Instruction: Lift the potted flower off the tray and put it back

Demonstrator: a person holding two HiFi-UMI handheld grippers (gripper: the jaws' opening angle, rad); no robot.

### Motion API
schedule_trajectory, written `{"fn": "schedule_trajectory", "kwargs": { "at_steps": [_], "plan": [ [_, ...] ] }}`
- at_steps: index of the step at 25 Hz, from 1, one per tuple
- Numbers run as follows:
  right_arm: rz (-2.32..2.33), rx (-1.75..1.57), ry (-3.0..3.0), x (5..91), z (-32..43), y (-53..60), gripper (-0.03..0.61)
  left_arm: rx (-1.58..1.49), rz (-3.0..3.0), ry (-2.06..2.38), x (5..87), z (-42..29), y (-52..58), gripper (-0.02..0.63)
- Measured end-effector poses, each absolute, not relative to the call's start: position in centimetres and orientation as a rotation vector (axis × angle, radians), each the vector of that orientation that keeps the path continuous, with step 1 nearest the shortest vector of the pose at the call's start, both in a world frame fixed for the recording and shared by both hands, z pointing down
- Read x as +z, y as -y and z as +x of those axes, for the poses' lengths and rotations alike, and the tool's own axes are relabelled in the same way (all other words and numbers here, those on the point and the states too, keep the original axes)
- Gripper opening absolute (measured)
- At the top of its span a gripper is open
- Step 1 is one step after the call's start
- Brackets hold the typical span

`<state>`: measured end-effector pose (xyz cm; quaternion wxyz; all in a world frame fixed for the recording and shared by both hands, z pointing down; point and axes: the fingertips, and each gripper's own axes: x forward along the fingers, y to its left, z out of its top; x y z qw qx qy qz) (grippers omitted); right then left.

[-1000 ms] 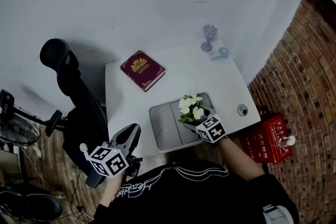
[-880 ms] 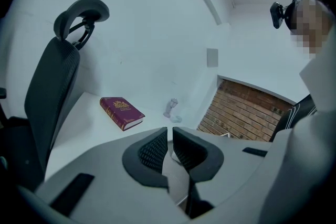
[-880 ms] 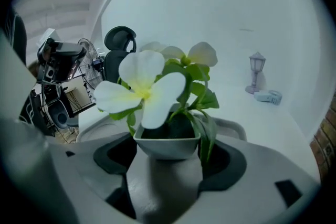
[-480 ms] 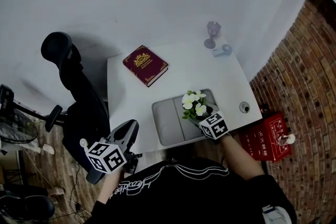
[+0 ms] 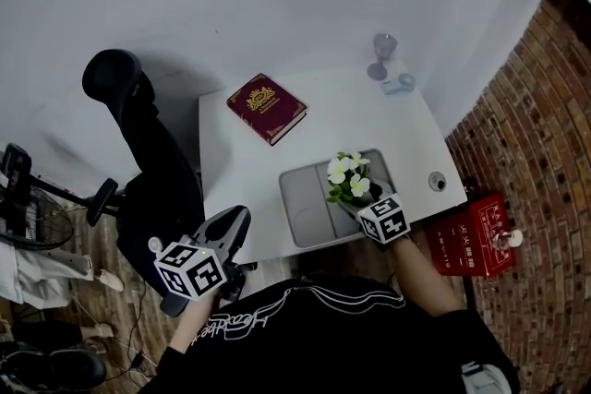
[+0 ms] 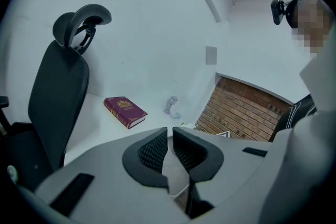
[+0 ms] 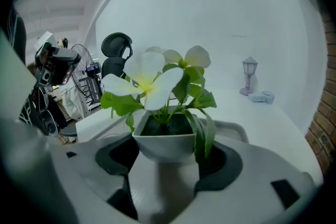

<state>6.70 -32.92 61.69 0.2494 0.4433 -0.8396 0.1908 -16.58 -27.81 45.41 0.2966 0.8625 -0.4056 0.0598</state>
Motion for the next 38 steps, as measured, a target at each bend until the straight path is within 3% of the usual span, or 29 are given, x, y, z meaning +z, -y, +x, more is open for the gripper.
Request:
{"fn": "schedule_trajectory", "kwargs": {
  "at_steps": [19, 38],
  "plan": [
    [1.323, 0.465, 2.412, 52.5, 3.5, 22.9, 0.333, 0.151, 2.329, 0.919, 46.3, -17.1, 22.0, 0.052],
    [1.431, 0.458, 2.403, 51.2, 2.7, 12.1, 0.333, 0.212, 2.381, 0.774, 47.3, -15.2, 15.2, 0.052]
  ]
}}
